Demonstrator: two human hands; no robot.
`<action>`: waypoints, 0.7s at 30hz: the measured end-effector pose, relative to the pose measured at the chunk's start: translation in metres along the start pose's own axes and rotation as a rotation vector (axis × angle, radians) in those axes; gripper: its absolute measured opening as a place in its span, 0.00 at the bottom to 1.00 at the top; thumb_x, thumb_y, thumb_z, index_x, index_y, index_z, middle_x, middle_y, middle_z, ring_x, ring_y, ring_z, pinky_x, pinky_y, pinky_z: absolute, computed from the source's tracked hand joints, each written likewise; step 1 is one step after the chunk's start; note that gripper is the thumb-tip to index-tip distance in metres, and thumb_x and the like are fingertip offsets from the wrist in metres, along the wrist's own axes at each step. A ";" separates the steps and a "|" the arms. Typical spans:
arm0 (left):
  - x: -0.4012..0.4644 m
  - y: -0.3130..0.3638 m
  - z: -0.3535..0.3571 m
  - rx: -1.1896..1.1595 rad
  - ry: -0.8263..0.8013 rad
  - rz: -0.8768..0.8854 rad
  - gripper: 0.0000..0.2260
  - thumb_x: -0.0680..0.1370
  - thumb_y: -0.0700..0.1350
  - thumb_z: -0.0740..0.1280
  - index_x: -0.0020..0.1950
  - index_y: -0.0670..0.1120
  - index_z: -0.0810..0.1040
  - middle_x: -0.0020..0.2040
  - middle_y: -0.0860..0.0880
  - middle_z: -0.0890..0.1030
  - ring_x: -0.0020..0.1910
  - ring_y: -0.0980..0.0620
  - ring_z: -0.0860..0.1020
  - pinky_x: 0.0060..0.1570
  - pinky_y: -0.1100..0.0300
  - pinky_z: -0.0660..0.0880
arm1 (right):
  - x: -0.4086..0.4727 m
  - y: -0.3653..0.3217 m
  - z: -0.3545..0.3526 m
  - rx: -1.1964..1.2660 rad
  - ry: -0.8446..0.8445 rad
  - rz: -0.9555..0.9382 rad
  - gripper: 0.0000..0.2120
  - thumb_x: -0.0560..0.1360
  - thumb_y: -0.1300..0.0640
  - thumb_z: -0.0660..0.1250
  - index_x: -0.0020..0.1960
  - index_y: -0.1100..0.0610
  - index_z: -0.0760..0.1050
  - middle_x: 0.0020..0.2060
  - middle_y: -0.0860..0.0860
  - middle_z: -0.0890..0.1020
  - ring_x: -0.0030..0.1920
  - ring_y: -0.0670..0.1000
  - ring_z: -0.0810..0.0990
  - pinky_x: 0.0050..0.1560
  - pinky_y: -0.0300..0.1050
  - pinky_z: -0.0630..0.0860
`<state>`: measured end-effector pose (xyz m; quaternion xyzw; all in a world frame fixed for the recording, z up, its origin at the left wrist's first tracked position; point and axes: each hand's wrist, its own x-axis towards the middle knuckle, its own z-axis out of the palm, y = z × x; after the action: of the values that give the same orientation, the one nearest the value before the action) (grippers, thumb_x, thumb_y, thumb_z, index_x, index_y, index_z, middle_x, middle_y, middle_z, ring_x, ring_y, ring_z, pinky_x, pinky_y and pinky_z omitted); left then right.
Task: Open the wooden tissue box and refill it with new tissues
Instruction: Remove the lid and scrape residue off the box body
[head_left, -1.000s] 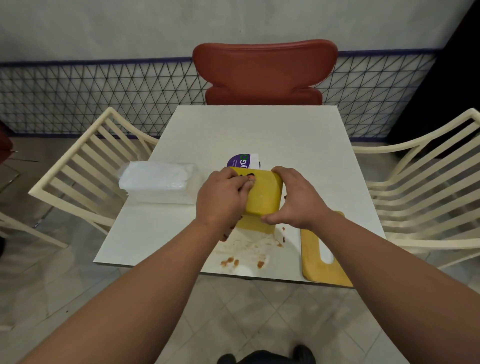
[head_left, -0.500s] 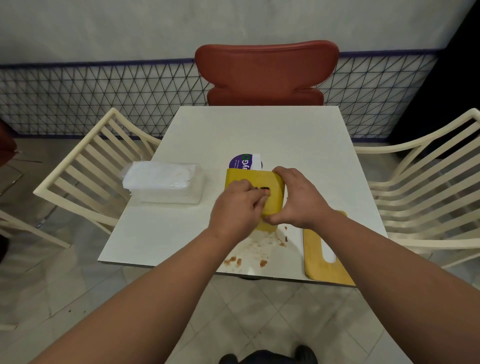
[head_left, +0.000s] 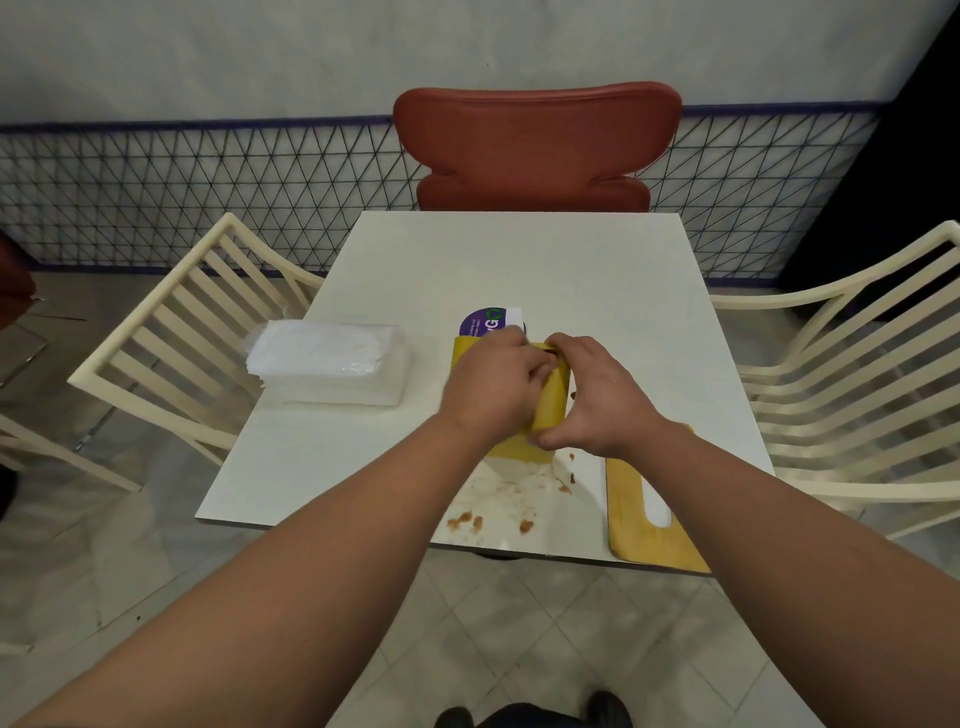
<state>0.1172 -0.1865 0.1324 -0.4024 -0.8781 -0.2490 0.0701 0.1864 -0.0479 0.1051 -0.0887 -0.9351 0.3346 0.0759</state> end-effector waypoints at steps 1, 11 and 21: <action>-0.001 0.005 0.002 -0.012 -0.033 0.056 0.10 0.78 0.46 0.64 0.51 0.47 0.84 0.42 0.46 0.78 0.44 0.45 0.76 0.40 0.55 0.71 | 0.000 0.001 0.000 0.004 -0.002 0.000 0.48 0.53 0.48 0.79 0.69 0.50 0.64 0.57 0.44 0.69 0.53 0.44 0.71 0.51 0.48 0.78; 0.003 -0.012 0.000 -0.054 0.123 -0.197 0.09 0.79 0.47 0.64 0.53 0.48 0.83 0.46 0.47 0.76 0.47 0.48 0.75 0.44 0.57 0.70 | 0.002 0.003 0.000 -0.010 -0.022 0.002 0.52 0.53 0.45 0.79 0.72 0.50 0.62 0.61 0.45 0.69 0.56 0.44 0.69 0.50 0.43 0.74; 0.005 -0.037 -0.013 -0.093 0.136 -0.196 0.10 0.79 0.47 0.65 0.55 0.48 0.83 0.44 0.50 0.74 0.47 0.50 0.74 0.46 0.58 0.70 | 0.000 0.001 -0.005 -0.047 -0.027 -0.021 0.51 0.56 0.48 0.80 0.74 0.52 0.60 0.62 0.46 0.68 0.55 0.43 0.66 0.52 0.40 0.67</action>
<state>0.0853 -0.2103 0.1310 -0.2997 -0.8939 -0.3219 0.0863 0.1872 -0.0442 0.1079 -0.0760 -0.9446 0.3127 0.0646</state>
